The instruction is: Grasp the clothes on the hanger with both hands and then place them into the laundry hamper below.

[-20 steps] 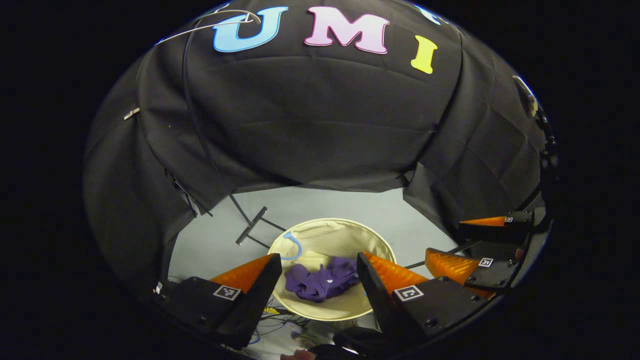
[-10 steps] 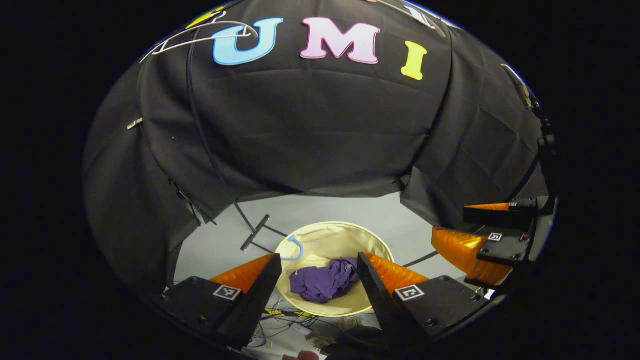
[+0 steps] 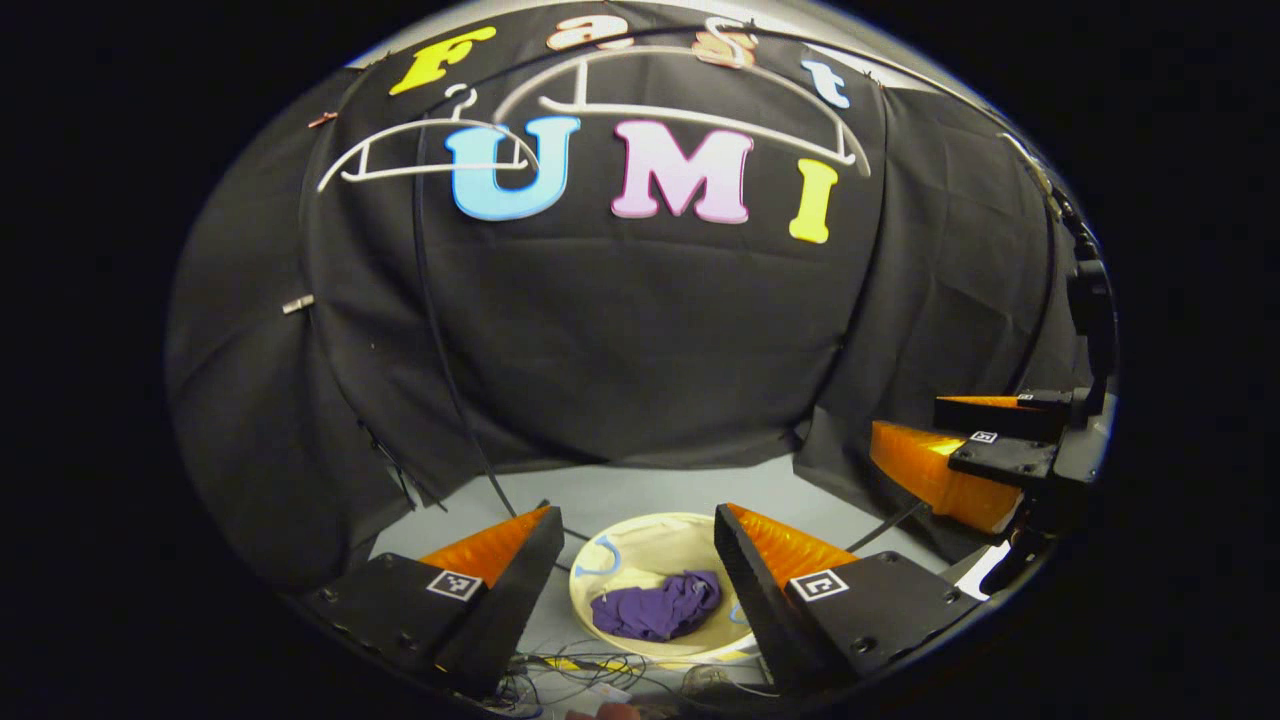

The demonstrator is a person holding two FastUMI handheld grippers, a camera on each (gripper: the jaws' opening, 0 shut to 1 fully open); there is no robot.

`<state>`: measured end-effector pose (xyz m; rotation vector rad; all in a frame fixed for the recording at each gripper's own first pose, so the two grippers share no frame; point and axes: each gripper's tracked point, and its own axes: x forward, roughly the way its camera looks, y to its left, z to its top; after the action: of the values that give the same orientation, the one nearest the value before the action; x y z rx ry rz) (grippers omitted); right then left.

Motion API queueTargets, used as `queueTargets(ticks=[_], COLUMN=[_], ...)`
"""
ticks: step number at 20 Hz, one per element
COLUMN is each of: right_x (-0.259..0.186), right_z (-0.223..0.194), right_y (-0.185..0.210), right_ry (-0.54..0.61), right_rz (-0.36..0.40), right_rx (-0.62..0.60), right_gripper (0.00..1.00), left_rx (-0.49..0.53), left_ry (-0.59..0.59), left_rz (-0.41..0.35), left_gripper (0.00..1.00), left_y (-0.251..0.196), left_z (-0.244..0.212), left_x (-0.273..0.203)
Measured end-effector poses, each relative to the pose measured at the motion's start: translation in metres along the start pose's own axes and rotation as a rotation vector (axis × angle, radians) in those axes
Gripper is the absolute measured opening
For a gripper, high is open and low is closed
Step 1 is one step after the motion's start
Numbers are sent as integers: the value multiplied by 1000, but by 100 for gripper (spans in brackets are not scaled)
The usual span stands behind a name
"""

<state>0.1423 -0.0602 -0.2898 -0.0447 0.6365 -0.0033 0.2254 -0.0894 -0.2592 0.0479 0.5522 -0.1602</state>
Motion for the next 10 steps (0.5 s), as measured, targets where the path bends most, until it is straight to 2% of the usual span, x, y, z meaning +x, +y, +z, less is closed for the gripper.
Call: queueTargets(ticks=[5, 10], right_x=[-42, -94], right_z=[65, 111], right_y=[4, 12], right_ry=[-147, -277], right_rz=[-32, -40], right_rx=[-4, 21], right_gripper=[99, 99], left_rx=[-62, -42], left_ry=[-158, -301], left_rz=[6, 34], left_gripper=[96, 95], left_y=[22, 37], left_z=[59, 98], left_x=[-62, -125])
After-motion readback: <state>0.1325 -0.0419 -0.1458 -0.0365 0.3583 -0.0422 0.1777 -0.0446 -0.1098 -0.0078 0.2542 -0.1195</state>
